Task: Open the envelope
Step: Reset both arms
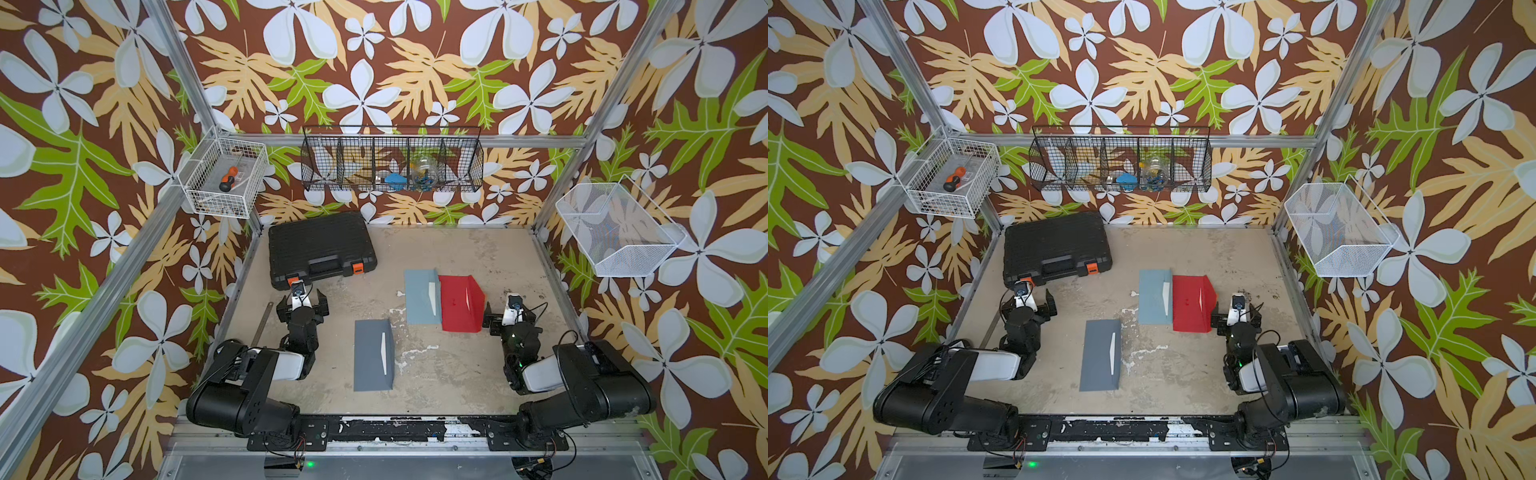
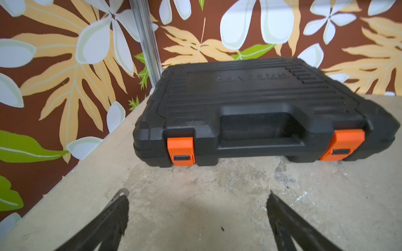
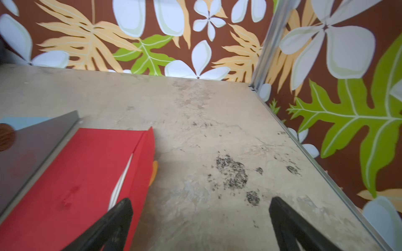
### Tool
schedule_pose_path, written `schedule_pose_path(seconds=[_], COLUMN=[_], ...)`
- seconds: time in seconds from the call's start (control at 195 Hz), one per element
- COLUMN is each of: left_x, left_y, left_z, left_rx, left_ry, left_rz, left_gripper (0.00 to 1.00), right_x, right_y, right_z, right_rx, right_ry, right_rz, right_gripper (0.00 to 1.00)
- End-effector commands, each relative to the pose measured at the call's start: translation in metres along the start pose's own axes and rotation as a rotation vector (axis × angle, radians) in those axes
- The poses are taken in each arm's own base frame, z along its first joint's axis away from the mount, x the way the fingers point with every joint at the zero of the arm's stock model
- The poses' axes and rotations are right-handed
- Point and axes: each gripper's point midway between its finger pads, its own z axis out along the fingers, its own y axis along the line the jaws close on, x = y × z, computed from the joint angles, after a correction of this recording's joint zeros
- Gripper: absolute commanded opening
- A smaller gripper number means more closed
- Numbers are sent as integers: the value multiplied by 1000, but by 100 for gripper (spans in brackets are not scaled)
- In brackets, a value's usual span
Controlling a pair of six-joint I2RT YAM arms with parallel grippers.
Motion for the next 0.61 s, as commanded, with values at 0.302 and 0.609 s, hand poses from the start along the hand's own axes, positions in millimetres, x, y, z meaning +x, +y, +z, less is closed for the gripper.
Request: schedule_pose_path(seconds=[0.302, 0.609], left_x=[-18, -7], left_y=[-16, 29], left_z=[5, 34], left_rx=[111, -210], left_ry=[-54, 65], left_rz=[-14, -86], left_gripper=[100, 100], right_x=[-25, -25], right_y=[-19, -19], right_z=[20, 20], right_rx=[119, 119], right_ry=[-39, -39], right_rz=[70, 69], right_gripper=[100, 100])
